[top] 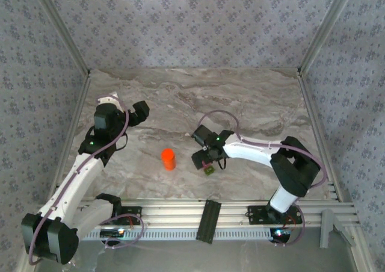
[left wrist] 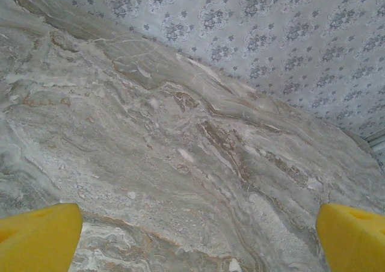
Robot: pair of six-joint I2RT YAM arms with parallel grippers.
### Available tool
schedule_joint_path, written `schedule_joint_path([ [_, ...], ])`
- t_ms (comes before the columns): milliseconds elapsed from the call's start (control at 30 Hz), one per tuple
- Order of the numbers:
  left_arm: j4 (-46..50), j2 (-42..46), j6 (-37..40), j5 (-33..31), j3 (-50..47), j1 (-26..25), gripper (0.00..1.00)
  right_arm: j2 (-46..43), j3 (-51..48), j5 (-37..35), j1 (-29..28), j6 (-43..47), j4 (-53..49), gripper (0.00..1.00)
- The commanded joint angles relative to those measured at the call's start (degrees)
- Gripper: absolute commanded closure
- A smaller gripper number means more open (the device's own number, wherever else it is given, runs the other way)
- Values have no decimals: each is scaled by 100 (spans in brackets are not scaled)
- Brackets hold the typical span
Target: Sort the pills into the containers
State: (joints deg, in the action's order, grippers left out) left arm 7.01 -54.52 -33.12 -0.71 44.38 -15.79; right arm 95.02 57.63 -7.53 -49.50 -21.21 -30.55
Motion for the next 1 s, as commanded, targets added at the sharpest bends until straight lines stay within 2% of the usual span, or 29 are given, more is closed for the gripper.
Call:
schedule_joint_path([
  [0, -173, 3, -54, -17, 75, -55, 1, 159, 246, 143, 166, -46, 93, 0],
  [200, -155, 16, -62, -17, 64, -91, 0, -425, 260, 448, 162, -45, 32, 0],
  [400, -287, -26, -62, -26, 17, -117, 0, -874, -48, 305, -72, -691, -149, 2],
  [533, -318, -113, -54, -2, 18, -125, 0, -773, -284, 146, -243, -985, -165, 6],
  [967, -365, -149, -1, -8, 18, -134, 1, -206, -405, 146, -569, -1156, -199, 13],
])
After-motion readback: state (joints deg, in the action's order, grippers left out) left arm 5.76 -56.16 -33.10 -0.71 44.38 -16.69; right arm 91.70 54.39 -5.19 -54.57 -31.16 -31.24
